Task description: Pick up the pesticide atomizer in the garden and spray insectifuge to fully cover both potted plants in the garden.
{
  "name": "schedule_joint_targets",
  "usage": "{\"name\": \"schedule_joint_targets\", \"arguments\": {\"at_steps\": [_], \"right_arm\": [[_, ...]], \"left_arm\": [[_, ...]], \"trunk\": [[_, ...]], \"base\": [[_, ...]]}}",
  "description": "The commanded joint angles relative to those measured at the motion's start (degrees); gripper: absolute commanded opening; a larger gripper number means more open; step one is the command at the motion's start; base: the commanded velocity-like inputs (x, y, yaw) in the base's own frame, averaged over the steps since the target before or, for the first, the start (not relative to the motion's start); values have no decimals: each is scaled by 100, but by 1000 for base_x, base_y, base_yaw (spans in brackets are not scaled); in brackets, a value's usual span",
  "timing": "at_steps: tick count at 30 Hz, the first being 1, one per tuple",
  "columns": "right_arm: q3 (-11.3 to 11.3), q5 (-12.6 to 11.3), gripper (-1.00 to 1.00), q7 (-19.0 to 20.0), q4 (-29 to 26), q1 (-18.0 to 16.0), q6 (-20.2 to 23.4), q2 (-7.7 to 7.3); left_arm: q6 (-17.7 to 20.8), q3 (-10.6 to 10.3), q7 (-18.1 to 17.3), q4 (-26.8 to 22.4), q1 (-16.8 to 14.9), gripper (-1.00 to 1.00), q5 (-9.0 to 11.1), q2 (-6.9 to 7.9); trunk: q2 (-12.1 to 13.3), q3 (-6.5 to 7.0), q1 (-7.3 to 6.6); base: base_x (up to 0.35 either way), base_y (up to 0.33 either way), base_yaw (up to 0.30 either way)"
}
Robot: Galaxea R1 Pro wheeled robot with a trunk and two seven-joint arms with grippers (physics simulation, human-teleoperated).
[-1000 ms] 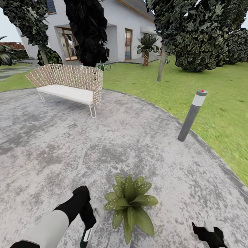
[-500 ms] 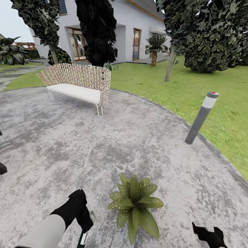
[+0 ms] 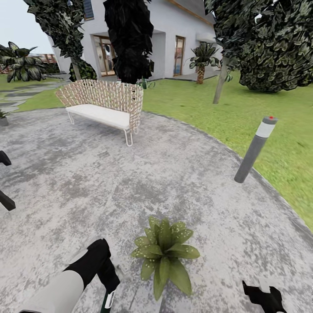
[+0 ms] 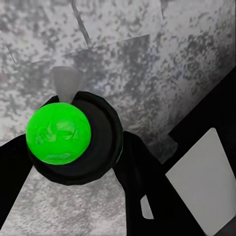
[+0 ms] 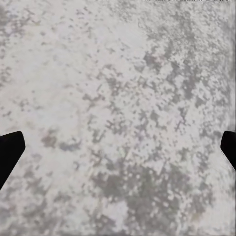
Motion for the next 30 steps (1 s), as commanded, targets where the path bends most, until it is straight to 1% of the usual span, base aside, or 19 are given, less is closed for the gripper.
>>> {"name": "schedule_joint_targets", "arguments": {"at_steps": [1,9,13,17,20,26,27,30], "right_arm": [[-48,15,100,47,3,-4,-24,3],[-53,15,100,47,3,-4,-24,5],[-54,15,100,47,3,-4,-24,5],[-54,15,100,47,3,-4,-24,5],[-48,15,100,47,3,-4,-24,11],[-54,15,100,47,3,-4,-24,12],[-55,15,100,47,3,-4,-24,13],[-56,15,100,47,3,-4,-24,6]], "left_arm": [[42,-2,-41,-8,0,-100,-38,-1],[42,-2,-30,10,4,-100,-38,25],[42,-2,-30,14,4,-100,-30,13],[42,-2,-30,3,4,-100,-37,9],[42,1,-22,-3,4,-100,-38,5],[42,-2,42,9,4,-100,-38,0],[42,-2,51,35,4,-100,-33,0],[29,-2,124,367,4,-100,-44,-8]], "trunk": [[-2,-5,-1],[-2,-5,-1],[-2,-5,-1],[-2,-5,-1],[-2,-5,-1],[-2,-5,-1],[-2,-5,-1],[-2,-5,-1]], "base": [[-2,-97,159],[0,-9,264],[0,-2,253],[-17,-194,60],[-145,-208,37],[-18,-77,231],[-1,-8,266],[0,-2,199]]}}
